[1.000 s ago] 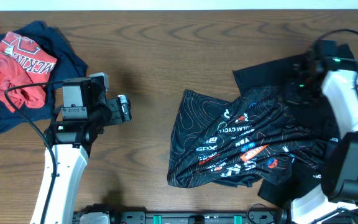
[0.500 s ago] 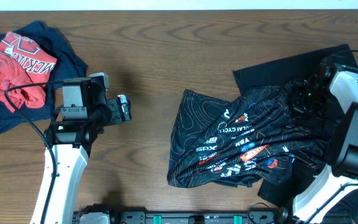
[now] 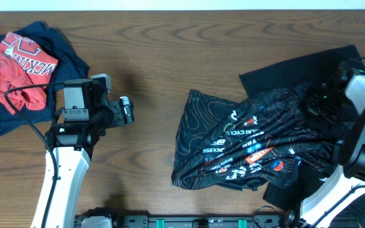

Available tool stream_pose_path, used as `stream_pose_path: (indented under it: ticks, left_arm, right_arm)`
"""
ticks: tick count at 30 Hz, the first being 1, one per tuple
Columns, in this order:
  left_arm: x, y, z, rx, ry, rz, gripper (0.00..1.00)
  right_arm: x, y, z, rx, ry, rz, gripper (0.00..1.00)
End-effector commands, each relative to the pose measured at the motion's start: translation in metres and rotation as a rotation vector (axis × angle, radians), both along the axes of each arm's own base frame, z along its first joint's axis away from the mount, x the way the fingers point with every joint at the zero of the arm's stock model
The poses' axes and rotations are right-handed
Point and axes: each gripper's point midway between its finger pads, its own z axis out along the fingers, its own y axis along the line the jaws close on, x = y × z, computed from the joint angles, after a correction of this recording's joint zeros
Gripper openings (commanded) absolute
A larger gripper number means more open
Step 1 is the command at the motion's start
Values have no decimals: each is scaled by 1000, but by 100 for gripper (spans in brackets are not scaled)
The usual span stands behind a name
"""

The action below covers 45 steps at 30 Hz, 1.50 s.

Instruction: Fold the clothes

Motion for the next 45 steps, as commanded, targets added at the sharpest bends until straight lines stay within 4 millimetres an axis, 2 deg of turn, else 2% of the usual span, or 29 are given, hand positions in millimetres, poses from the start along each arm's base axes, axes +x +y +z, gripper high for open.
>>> stream_pose_path:
  ticks: [1,11,17,21,25,27,28,30,31,32,33,35,36,37,38,40,41,43,45]
  left_arm:
    - [3,2,4,-3,-11,13,86]
    - [3,2,4,-3,-12,13,86]
    - [3,2,4,-3,-12,13,86]
    - [3,2,4,-3,-12,13,86]
    - [3,2,5,-3,-13,13,86]
    - [4,2,5,-3,-15,13,86]
    - [4,2,5,-3,-16,13,86]
    - [4,2,5,-3,-19,13,86]
    - [5,2,5,-3,-20,13,86]
    - [5,2,6,-3,-20,13,86]
    - [5,2,5,-3,-20,13,86]
    - [5,2,5,-3,-19,13,86]
    - [5,2,5,-3,-19,13,86]
    - [5,2,5,-3,-20,13,86]
    - [5,2,5,-3,-20,13,86]
    - [5,2,5,-3,-20,13,86]
    - [5,2,6,-3,-20,13,86]
    - [5,2,6,-3,-20,13,86]
    - [5,2,5,-3,-19,13,86]
  right_arm:
    - [-30,-51,-17,-104,99,-159,1]
    - [-81,-130,-18,-78,92,-515,1]
    - [-93,-153,-18,-98,77,-616,1]
    - [-92,-162,-18,-113,50,-637,1]
    - [-82,-157,-18,-87,20,-615,1]
    - [-68,-150,-17,-57,-26,-551,1]
    - [-59,-145,-16,-33,-59,-516,11]
    - [-47,-137,-14,-6,-100,-457,63]
    - [-45,-136,-14,-12,-100,-441,72]
    - [-43,-135,-14,-18,-103,-422,73]
    - [-39,-133,-13,-13,-119,-381,59]
    - [-33,-131,-10,-2,-144,-350,17]
    - [-31,-132,-8,2,-151,-348,1]
    - [-27,-131,-5,14,-169,-339,1]
    - [-18,-126,0,50,-216,-288,9]
    - [9,-105,19,169,-368,-139,45]
    - [21,-93,29,213,-422,-81,53]
    - [32,-80,39,213,-420,-9,59]
    - [39,-64,45,200,-390,75,59]
